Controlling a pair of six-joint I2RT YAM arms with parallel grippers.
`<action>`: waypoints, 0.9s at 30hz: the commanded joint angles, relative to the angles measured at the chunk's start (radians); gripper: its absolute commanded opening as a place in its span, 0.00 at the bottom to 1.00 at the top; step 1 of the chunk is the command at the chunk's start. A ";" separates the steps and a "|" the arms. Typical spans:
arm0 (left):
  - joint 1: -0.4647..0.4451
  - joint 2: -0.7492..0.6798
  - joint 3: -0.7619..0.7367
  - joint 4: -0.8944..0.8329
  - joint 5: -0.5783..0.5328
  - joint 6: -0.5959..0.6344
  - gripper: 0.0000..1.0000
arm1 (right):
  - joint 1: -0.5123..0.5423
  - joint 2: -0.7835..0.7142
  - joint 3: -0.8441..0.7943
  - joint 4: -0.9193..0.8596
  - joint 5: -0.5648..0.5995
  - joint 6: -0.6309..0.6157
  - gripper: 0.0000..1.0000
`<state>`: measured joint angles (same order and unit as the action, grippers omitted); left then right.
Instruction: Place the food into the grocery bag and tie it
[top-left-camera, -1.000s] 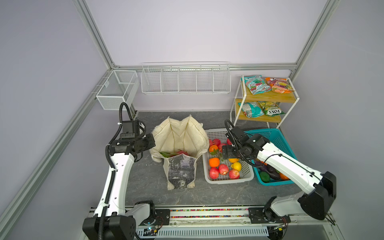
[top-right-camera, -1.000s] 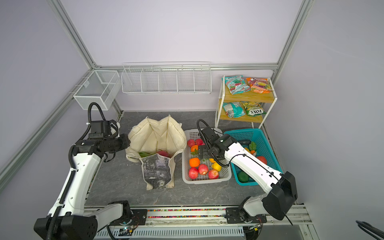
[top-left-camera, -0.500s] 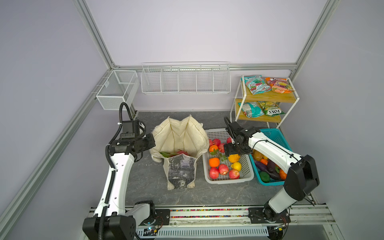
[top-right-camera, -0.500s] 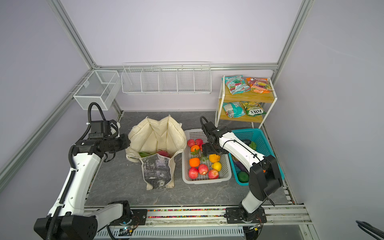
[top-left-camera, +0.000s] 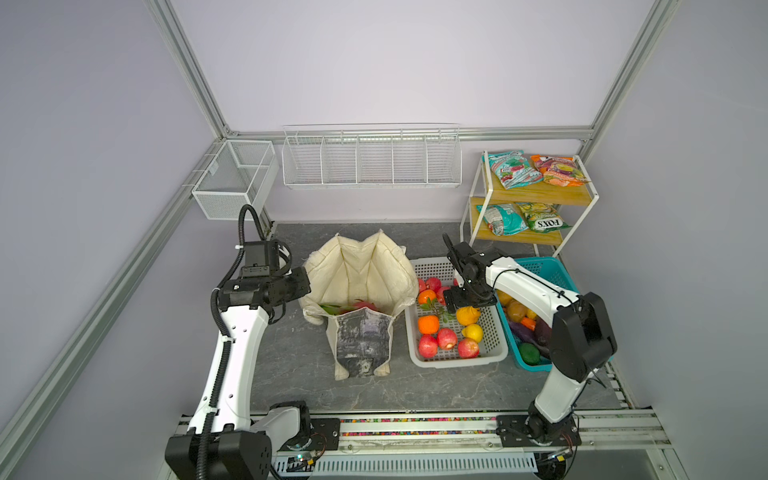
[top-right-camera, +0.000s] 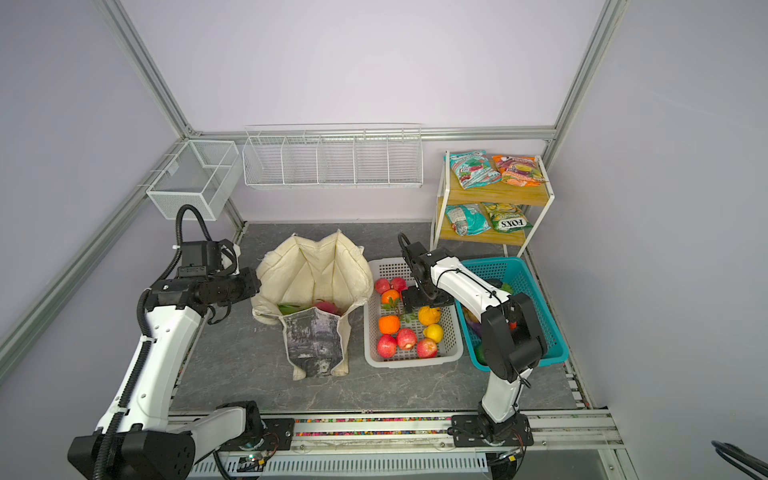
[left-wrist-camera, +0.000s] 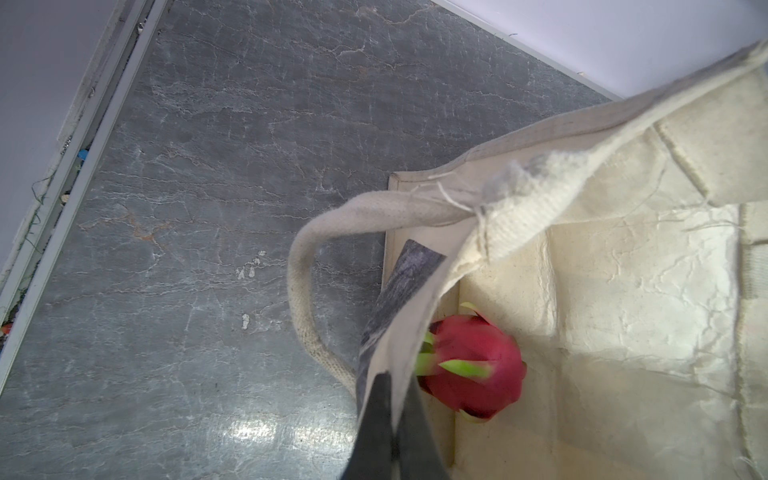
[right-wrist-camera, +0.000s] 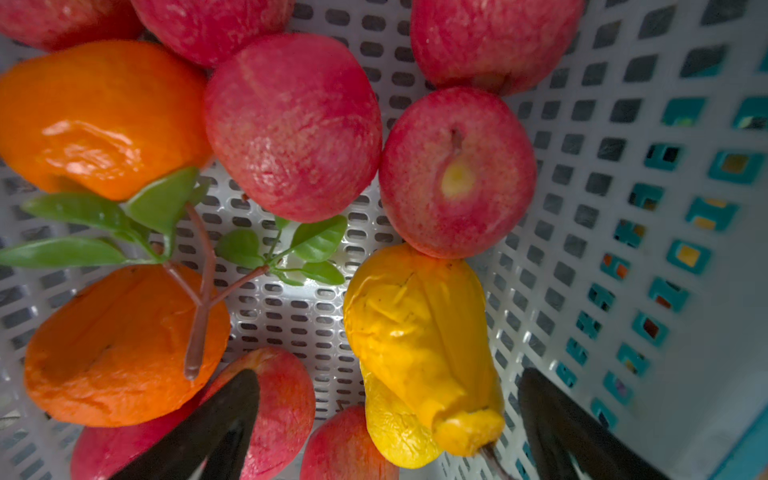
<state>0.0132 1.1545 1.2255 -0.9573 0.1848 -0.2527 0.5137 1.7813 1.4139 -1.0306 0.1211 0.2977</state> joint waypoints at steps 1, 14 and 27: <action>0.004 -0.012 -0.003 -0.006 0.022 0.007 0.00 | -0.004 0.000 0.000 -0.035 -0.046 -0.007 0.98; 0.004 -0.016 -0.009 -0.004 0.021 0.008 0.00 | 0.022 -0.076 -0.027 -0.039 -0.117 0.037 0.86; 0.004 -0.012 -0.011 -0.003 0.022 0.007 0.00 | -0.002 -0.018 -0.001 -0.053 0.032 0.049 0.97</action>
<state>0.0132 1.1542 1.2247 -0.9546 0.1852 -0.2527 0.5201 1.7435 1.3952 -1.0687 0.1276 0.3408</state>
